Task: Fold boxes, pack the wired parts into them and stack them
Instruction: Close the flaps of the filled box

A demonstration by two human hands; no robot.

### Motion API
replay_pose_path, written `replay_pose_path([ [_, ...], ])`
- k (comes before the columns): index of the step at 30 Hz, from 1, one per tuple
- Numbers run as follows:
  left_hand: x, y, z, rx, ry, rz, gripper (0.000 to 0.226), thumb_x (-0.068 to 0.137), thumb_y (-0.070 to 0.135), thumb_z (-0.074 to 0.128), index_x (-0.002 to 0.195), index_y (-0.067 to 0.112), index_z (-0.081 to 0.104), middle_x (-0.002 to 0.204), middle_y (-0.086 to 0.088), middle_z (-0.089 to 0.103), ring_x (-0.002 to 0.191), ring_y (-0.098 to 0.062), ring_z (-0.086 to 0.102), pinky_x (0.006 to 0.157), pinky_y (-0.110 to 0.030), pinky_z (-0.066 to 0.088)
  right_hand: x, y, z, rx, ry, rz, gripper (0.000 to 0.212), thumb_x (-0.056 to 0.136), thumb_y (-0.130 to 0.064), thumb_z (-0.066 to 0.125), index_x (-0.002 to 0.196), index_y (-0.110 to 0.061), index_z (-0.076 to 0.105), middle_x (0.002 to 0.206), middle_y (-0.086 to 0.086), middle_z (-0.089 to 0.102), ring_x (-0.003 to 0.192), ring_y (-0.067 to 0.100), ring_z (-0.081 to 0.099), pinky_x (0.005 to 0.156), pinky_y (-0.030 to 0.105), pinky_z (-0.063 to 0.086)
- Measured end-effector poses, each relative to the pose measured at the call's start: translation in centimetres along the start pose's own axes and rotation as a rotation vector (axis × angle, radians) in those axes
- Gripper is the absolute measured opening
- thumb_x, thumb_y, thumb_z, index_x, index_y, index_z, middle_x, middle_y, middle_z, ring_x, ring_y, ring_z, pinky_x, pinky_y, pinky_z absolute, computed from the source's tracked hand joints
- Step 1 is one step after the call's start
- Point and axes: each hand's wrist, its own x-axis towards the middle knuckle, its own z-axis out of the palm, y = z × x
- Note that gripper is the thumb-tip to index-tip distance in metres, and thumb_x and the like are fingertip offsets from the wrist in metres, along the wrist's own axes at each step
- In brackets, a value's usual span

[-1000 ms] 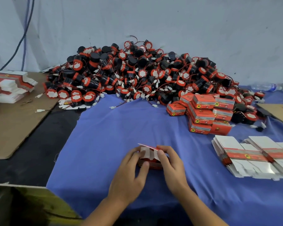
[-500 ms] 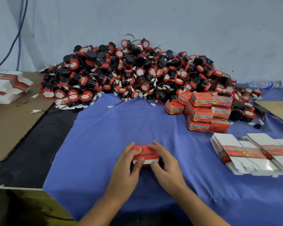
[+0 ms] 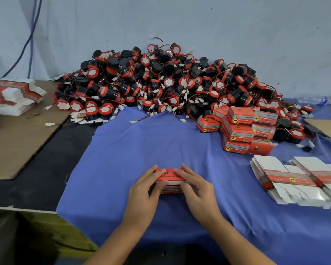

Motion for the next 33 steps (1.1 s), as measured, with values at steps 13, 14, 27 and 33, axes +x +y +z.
replay_pose_path([
  [13, -0.9, 0.1, 0.6, 0.496, -0.049, 0.268, 0.047, 0.097, 0.009, 0.061, 0.143, 0.008, 0.054, 0.152, -0.007, 0.047, 0.144, -0.025, 0.041, 0.110, -0.035, 0.042, -1.1, -0.5, 0.7, -0.469, 0.078, -0.367, 0.045, 0.087, 0.009, 0.064, 0.126, -0.011, 0.070, 0.140, 0.001, 0.060, 0.133, 0.014, 0.053, 0.109, 0.029, 0.044],
  [14, -0.9, 0.1, 0.4, 0.579, -0.054, 0.332, 0.048, 0.093, 0.003, 0.067, 0.140, 0.005, 0.057, 0.148, -0.010, 0.053, 0.140, -0.028, 0.046, 0.103, -0.037, 0.051, -1.1, -0.4, 0.8, -0.495, 0.106, -0.393, 0.042, 0.085, 0.010, 0.066, 0.123, -0.007, 0.071, 0.133, 0.004, 0.064, 0.131, 0.020, 0.055, 0.109, 0.034, 0.045],
  [27, -1.6, 1.8, -1.2, 0.632, -0.293, 0.275, 0.073, 0.085, 0.003, 0.073, 0.150, 0.015, 0.043, 0.159, -0.003, 0.038, 0.146, -0.014, 0.036, 0.100, -0.024, 0.052, -2.6, 0.1, 0.7, -0.788, -0.076, -0.442, 0.065, 0.075, 0.004, 0.064, 0.139, 0.004, 0.054, 0.147, 0.016, 0.052, 0.142, 0.033, 0.043, 0.105, 0.047, 0.050],
  [33, -1.5, -0.6, -0.4, 0.404, -0.310, 0.155, 0.053, 0.109, 0.017, 0.036, 0.155, 0.038, 0.022, 0.160, 0.027, -0.007, 0.145, 0.015, -0.015, 0.119, -0.010, 0.001, -3.3, 0.3, 0.6, -0.634, -0.171, -0.352, 0.072, 0.087, -0.001, 0.055, 0.155, -0.006, 0.032, 0.166, 0.001, 0.019, 0.155, 0.016, 0.013, 0.122, 0.030, 0.025],
])
